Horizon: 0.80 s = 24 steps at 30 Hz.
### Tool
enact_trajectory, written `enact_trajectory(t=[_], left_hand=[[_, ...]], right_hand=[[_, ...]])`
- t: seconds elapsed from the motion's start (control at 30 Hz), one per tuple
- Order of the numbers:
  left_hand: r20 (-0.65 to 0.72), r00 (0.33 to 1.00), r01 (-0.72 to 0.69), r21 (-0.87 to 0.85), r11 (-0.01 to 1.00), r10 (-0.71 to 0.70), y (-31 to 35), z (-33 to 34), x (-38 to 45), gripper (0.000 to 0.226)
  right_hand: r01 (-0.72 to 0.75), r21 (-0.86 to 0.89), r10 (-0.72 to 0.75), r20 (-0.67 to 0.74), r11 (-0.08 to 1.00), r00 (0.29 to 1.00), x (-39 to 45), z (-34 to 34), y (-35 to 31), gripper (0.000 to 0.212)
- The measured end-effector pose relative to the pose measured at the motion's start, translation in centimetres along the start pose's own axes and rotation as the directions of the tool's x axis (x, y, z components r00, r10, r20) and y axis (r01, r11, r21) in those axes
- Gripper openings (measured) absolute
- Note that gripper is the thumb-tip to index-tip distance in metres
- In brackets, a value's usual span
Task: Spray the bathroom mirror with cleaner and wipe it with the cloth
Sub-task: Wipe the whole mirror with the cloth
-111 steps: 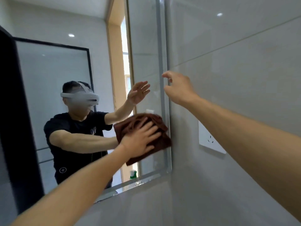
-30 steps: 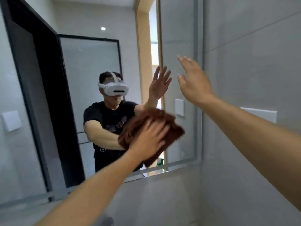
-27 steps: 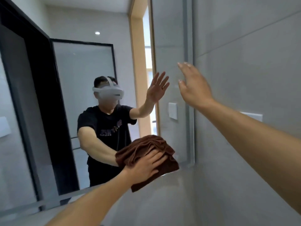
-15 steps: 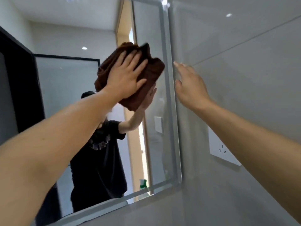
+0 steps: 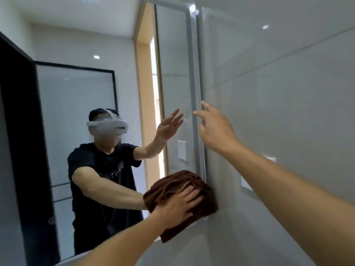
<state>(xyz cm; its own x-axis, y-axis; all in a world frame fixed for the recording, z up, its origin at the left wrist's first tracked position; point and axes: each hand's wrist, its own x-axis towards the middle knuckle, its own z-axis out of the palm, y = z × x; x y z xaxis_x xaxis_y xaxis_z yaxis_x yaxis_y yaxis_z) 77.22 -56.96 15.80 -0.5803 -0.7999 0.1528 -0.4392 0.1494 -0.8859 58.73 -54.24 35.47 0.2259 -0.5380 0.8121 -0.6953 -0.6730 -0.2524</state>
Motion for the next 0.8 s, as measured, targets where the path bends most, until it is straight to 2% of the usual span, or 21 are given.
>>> enact_trajectory(t=[0.07, 0.1, 0.13, 0.2, 0.27, 0.33, 0.43, 0.5, 0.57, 0.63, 0.7, 0.77, 0.8], left_hand=[[-0.044, 0.997, -0.061, 0.010, 0.998, 0.061, -2.8, -0.7, -0.2, 0.068], [-0.123, 0.991, -0.059, 0.004, 0.998, 0.059, -5.0, -1.4, 0.0, 0.068], [-0.196, 0.980, -0.026, -0.009, 1.000, 0.024, -8.0, -2.5, 0.2, 0.068], [-0.277, 0.944, 0.173, -0.046, 0.984, -0.178, -15.0, -5.7, 0.9, 0.068], [-0.327, 0.836, 0.446, -0.061, 0.893, -0.440, -20.9, -8.9, 1.0, 0.070], [-0.362, 0.707, 0.642, -0.032, 0.766, -0.607, -24.5, -10.4, 1.0, 0.071], [-0.381, 0.620, 0.705, -0.114, 0.700, -0.686, -22.5, -9.6, 2.1, 0.071], [-0.364, 0.643, 0.655, -0.195, 0.730, -0.674, -17.3, -7.6, 3.0, 0.070], [-0.326, 0.738, 0.539, -0.241, 0.807, -0.591, -10.7, -4.9, 3.2, 0.068], [-0.245, 0.878, 0.360, -0.232, 0.904, -0.412, -4.0, -2.3, 2.6, 0.062], [-0.066, 0.983, 0.162, -0.143, 0.976, -0.173, 1.3, -0.6, 1.4, 0.059], [0.079, 0.997, -0.009, -0.039, 0.999, 0.012, 3.4, 0.5, 0.6, 0.064], [0.107, 0.992, -0.063, -0.011, 0.998, 0.064, 3.5, 0.8, 0.4, 0.065]], right_hand=[[0.004, 0.000, -0.004, 0.006, 1.000, 1.000, -0.1, -0.4, 0.0, 0.052], [0.010, -0.005, -0.010, 0.001, 1.000, 1.000, 0.0, -0.8, -0.1, 0.051], [0.015, -0.015, -0.016, -0.013, 1.000, 1.000, 0.3, -1.3, -0.1, 0.051], [0.016, -0.029, -0.018, -0.044, 0.999, 0.999, 1.0, -2.3, -0.2, 0.052], [0.010, -0.027, -0.012, -0.071, 1.000, 0.997, 1.5, -3.1, -0.4, 0.051], [-0.004, -0.010, 0.003, -0.123, 1.000, 0.992, 1.7, -3.4, -0.4, 0.048], [-0.015, -0.004, 0.014, -0.151, 1.000, 0.988, 1.2, -3.3, -0.1, 0.046], [-0.033, 0.005, 0.033, -0.144, 0.999, 0.989, 0.6, -2.7, 0.1, 0.045], [-0.063, 0.024, 0.066, -0.125, 0.998, 0.990, -0.1, -2.0, 0.2, 0.046], [-0.080, 0.042, 0.083, -0.084, 0.996, 0.993, -1.0, -1.1, 0.3, 0.048], [-0.083, 0.070, 0.087, -0.054, 0.994, 0.995, -1.7, -0.5, 0.3, 0.048], [-0.084, 0.091, 0.088, -0.048, 0.992, 0.995, -1.8, -0.4, 0.3, 0.047], [-0.084, 0.095, 0.089, -0.048, 0.992, 0.995, -1.7, -0.5, 0.3, 0.046]])
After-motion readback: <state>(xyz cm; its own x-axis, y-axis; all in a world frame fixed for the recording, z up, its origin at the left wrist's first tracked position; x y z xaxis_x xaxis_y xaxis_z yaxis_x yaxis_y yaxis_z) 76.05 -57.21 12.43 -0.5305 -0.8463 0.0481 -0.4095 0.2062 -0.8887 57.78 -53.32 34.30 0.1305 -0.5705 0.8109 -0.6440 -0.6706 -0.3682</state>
